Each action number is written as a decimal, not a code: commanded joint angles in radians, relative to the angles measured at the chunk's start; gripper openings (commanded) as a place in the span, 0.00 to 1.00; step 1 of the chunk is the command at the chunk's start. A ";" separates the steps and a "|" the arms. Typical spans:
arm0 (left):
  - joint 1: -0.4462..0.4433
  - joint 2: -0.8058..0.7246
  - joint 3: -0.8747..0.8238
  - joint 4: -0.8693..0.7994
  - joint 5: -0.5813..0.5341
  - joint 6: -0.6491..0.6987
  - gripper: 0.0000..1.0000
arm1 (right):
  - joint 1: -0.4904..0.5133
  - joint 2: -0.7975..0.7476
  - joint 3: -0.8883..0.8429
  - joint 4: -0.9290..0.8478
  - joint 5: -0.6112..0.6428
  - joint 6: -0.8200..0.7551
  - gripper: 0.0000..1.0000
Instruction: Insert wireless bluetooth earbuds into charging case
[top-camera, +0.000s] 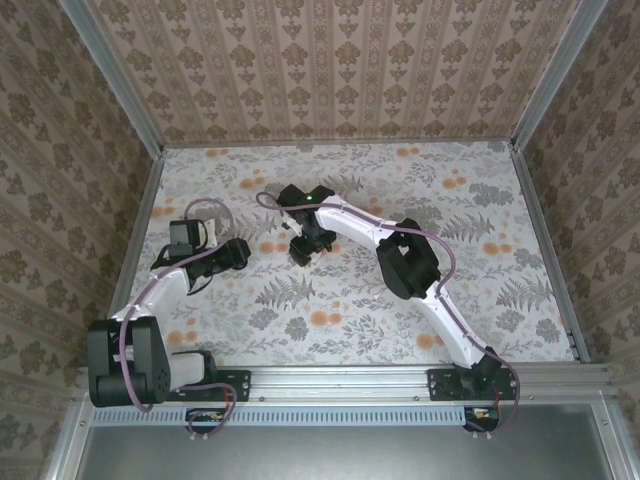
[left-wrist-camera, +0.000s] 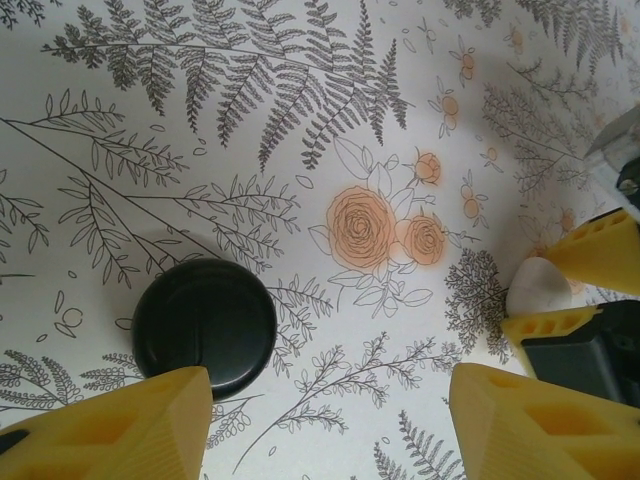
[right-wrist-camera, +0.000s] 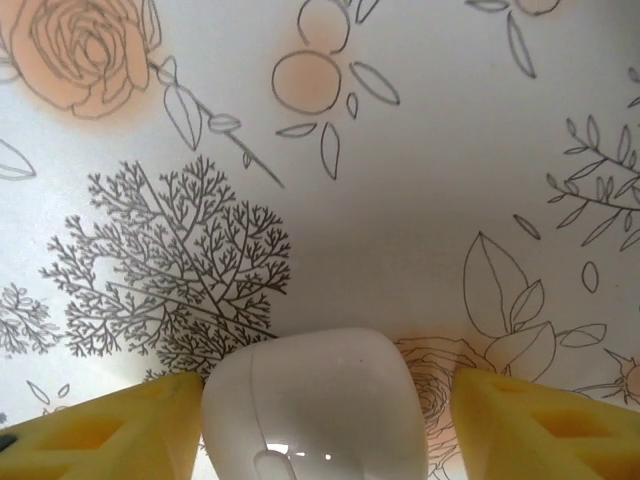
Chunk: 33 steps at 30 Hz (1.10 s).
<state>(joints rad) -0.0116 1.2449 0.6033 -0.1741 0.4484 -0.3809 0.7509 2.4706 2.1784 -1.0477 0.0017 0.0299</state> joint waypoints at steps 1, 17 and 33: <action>-0.006 0.004 0.024 0.023 0.025 -0.003 0.63 | 0.001 0.040 0.034 -0.054 -0.010 0.009 0.58; -0.130 -0.161 -0.024 0.137 -0.035 0.013 0.60 | -0.144 -0.413 -0.525 0.384 -0.327 0.532 0.43; -0.827 -0.262 -0.180 0.797 -0.528 0.254 0.63 | -0.160 -0.926 -0.903 0.748 -0.353 0.878 0.43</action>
<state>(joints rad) -0.7765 0.9524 0.4328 0.4183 0.0345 -0.2131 0.5854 1.6112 1.3384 -0.3992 -0.3321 0.7959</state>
